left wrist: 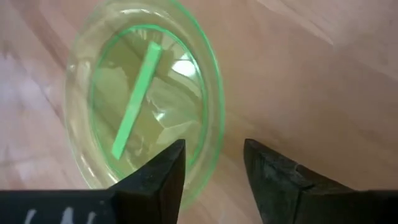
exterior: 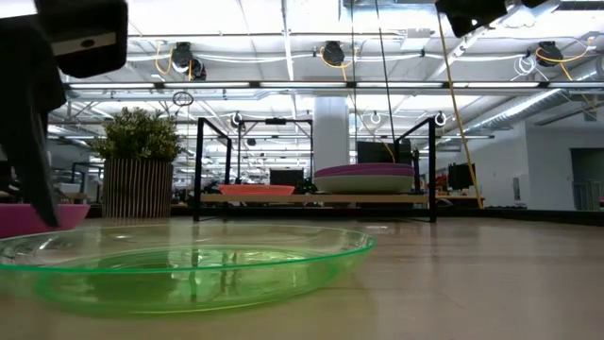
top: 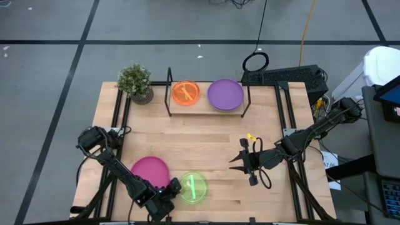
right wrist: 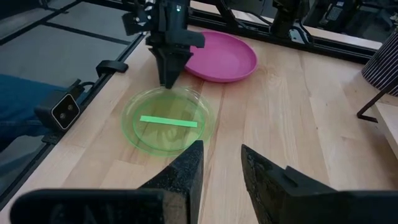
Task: Place and stack plates onto a shelf
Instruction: Stack the transparent green plate on top of the transparent orange plate
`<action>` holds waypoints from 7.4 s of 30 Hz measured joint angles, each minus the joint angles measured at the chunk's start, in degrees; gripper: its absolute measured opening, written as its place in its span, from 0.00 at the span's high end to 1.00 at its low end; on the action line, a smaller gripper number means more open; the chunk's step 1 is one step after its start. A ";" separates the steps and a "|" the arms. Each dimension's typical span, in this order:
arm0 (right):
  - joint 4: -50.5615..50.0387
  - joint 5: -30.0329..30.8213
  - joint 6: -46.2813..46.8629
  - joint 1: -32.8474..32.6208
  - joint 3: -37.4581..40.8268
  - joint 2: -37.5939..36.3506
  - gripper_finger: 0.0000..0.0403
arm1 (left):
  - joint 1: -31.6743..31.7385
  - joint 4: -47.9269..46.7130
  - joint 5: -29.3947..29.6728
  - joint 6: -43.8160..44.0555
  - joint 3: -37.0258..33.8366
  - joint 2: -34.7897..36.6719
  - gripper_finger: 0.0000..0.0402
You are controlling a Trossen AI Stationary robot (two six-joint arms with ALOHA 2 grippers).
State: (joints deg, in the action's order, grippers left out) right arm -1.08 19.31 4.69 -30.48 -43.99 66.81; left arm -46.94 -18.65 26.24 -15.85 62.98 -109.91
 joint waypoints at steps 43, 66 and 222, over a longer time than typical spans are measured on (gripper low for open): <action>0.07 0.00 -0.64 0.00 0.00 0.00 0.77 | 5.88 -1.03 5.38 -4.00 -0.02 10.31 0.99; -1.30 -0.04 -1.10 0.00 0.00 -0.07 0.77 | 24.78 -5.65 12.00 -16.15 -0.02 20.74 0.99; -2.22 3.06 -5.07 3.00 0.00 -0.04 0.77 | 69.75 12.23 -4.15 11.07 -0.06 10.22 0.74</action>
State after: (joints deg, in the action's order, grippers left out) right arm -3.30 22.38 -0.38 -27.49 -43.99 66.76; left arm 22.81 -6.42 22.09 -4.78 62.92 -99.69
